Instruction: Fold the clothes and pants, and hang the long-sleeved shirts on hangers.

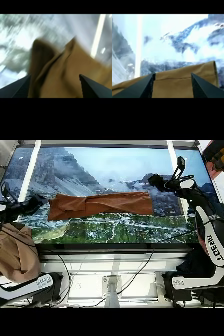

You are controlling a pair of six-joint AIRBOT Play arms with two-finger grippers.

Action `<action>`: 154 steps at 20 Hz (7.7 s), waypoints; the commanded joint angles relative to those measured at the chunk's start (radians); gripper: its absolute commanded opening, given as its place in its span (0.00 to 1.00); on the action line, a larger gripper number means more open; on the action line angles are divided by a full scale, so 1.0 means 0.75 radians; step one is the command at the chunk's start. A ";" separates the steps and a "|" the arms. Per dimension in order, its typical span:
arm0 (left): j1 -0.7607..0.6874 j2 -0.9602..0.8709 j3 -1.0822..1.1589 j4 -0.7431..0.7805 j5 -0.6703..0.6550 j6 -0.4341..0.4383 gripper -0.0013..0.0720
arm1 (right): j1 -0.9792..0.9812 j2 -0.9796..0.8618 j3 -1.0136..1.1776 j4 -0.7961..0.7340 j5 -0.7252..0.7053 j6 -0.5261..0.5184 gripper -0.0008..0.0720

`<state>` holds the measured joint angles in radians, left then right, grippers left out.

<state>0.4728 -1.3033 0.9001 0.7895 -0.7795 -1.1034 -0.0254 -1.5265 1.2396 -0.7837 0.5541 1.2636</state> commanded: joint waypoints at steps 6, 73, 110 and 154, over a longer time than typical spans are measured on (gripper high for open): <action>0.062 -0.285 0.174 0.183 -0.447 -0.005 1.00 | 0.001 0.025 0.012 -0.084 0.010 -0.008 0.71; -0.399 0.105 0.382 -0.506 -0.410 0.251 0.04 | 0.927 -0.665 0.593 0.017 0.227 0.409 0.02; -1.703 -0.556 0.545 -0.505 0.839 0.159 0.99 | 0.167 -0.071 0.594 -0.738 0.716 0.382 0.05; -1.345 -0.222 0.544 -0.385 0.519 0.164 0.98 | 0.010 -0.633 0.594 -0.408 1.095 0.106 0.97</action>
<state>-0.5365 -1.4696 1.3079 0.5007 -0.3912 -0.9806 -0.0200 -1.9606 1.6848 -1.1584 1.3403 1.3361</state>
